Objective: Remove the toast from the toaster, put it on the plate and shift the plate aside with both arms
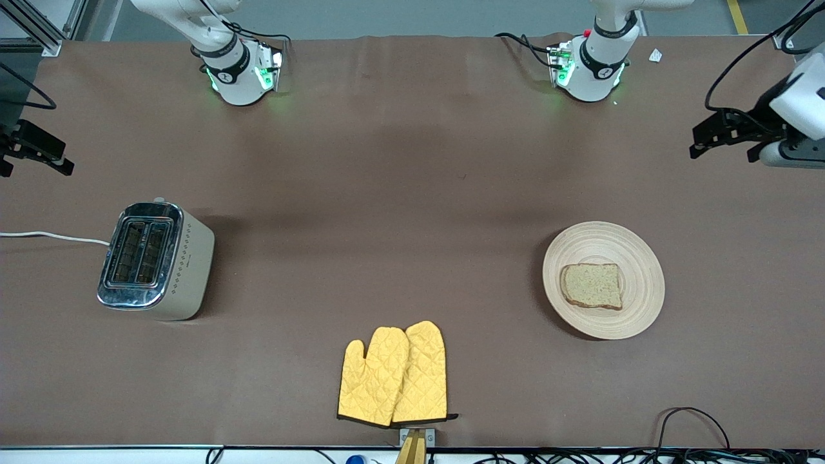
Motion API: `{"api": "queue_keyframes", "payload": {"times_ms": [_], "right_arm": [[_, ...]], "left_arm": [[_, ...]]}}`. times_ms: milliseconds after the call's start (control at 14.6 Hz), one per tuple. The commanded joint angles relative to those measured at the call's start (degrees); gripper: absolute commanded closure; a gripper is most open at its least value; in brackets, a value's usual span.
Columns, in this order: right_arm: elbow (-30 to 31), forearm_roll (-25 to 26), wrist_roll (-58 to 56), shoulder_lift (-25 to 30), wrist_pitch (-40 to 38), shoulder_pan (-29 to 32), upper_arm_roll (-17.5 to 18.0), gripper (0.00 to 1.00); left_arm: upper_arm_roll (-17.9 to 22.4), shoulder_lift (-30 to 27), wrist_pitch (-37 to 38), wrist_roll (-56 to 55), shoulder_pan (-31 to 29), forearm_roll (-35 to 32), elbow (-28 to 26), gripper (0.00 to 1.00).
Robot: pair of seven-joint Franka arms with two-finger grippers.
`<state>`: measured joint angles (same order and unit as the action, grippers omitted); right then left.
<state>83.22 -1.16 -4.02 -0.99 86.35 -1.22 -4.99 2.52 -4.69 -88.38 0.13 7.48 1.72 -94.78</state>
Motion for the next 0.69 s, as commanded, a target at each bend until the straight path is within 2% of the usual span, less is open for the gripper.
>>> {"api": "queue_keyframes", "payload": {"times_ms": [0,412,618], "right_arm": [[0.97,0.99,-0.02,0.9,-0.04,-0.1,0.07,0.0],[0.97,0.99,-0.02,0.9,-0.04,-0.1,0.07,0.0],[0.97,0.99,-0.02,0.9,-0.04,-0.1,0.07,0.0]], "left_arm": [[0.73,-1.64,-0.39,-0.31,0.87,0.13,-1.28,0.0],[0.02,1.25,2.42,-0.4,1.05,-3.83,3.89,0.0],[-1.38,1.26,2.86,-0.48,0.7,-3.83,4.08,0.0]]}}
